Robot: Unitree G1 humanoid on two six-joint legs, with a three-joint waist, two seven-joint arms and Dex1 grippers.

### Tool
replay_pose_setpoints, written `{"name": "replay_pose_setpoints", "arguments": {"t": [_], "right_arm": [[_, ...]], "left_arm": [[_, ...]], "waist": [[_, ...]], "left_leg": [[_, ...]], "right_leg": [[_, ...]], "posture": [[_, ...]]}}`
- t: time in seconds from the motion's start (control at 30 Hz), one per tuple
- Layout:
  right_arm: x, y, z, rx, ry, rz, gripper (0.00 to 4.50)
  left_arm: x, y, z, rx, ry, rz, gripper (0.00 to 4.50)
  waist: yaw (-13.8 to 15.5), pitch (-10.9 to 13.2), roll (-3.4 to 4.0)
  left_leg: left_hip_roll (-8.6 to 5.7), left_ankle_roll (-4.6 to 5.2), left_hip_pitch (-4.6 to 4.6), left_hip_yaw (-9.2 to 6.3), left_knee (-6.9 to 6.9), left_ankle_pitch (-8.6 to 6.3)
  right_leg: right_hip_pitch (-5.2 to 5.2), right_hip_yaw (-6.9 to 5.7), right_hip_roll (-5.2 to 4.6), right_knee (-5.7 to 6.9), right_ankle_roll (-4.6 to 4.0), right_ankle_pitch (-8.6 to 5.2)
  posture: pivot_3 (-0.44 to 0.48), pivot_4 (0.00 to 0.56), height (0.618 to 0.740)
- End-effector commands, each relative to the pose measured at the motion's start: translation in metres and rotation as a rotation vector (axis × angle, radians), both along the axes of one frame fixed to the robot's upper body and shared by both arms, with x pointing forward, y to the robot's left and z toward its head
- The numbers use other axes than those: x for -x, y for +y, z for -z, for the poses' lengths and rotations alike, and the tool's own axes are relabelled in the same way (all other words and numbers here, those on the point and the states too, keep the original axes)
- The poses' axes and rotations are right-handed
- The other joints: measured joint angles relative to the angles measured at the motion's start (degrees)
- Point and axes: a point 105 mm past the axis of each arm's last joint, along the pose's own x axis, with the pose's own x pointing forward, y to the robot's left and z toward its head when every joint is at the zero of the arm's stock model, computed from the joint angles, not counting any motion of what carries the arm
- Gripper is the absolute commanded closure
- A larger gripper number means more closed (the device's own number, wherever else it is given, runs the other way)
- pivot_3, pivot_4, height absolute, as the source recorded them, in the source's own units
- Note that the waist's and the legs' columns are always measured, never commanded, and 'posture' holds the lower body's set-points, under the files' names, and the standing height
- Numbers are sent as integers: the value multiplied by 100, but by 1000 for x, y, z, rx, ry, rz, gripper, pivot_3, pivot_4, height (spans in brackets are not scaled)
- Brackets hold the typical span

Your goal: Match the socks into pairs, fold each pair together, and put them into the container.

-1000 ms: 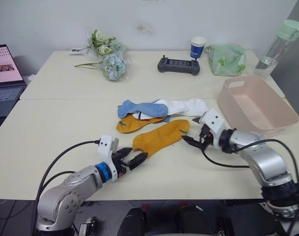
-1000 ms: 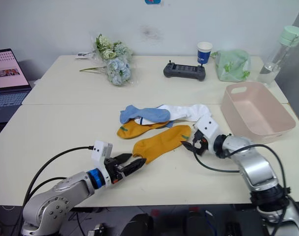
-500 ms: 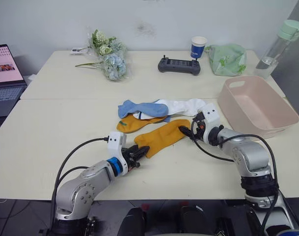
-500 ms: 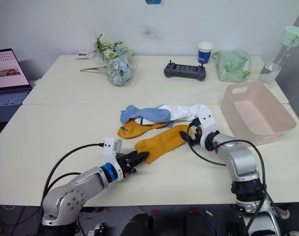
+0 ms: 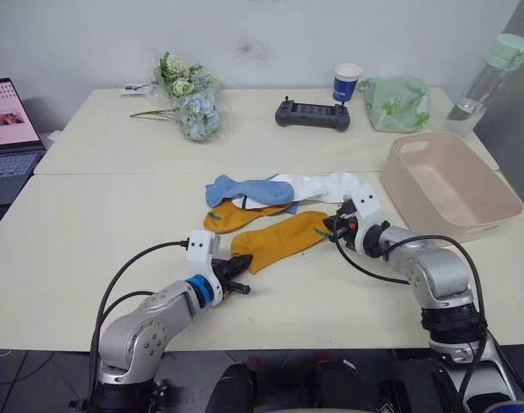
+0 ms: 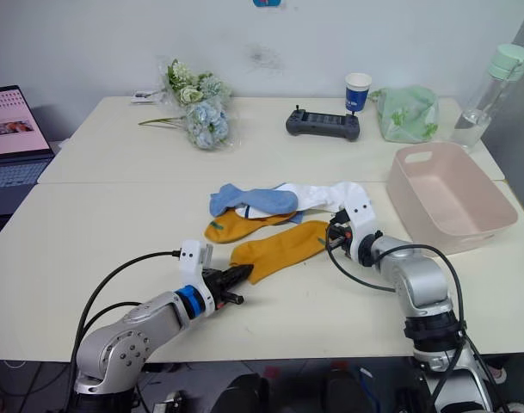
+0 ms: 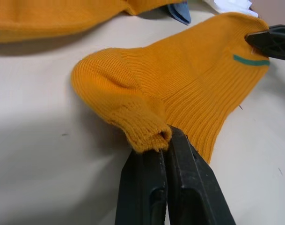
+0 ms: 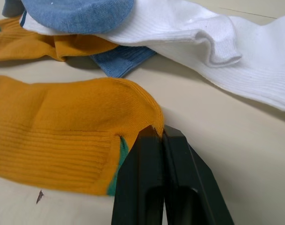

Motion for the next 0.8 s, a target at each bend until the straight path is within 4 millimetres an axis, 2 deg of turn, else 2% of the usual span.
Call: {"name": "replay_pose_setpoints", "arguments": {"t": [0.03,0.13,0.33,0.57,0.7,0.8], "right_arm": [[17,4,-13,-30,-20,-50,4429],[28,4,-12,-53,-2,-34,4429],[73,8,-15,-170,4,-2,4429],[108,3,-9,-330,59,129,4429],[130,14,4,-376,138,140,4429],[131,13,17,-349,176,185,4429]], "left_arm": [[-5,-1,-22,-30,-128,59,4500],[-9,-3,-28,-24,-161,110,4500],[-27,-27,-31,-102,-247,354,4500],[-47,-49,-33,-123,-322,503,4500],[-62,-55,-33,-146,-347,544,4500],[-65,-56,-29,-174,-362,579,4500]], "waist": [[3,0,0],[6,0,0],[15,0,0],[1,-1,0],[-16,-1,1],[-40,-1,1]], "left_leg": [[0,0,-1,-2,0,0],[0,0,-2,-1,0,0],[-2,0,-5,-3,-3,0],[-3,0,-2,-2,-3,0],[0,1,1,-2,-7,-1],[0,1,3,2,-6,-1]], "right_leg": [[0,-2,0,-1,0,0],[1,-1,0,-1,0,0],[0,-4,3,-5,0,0],[0,-5,4,1,1,0],[-4,-6,11,6,2,-1],[-6,-7,14,8,2,-1]], "posture": [[0,150,740],[0,150,740],[0,150,740],[0,150,740],[0,150,740],[0,150,740]]}}
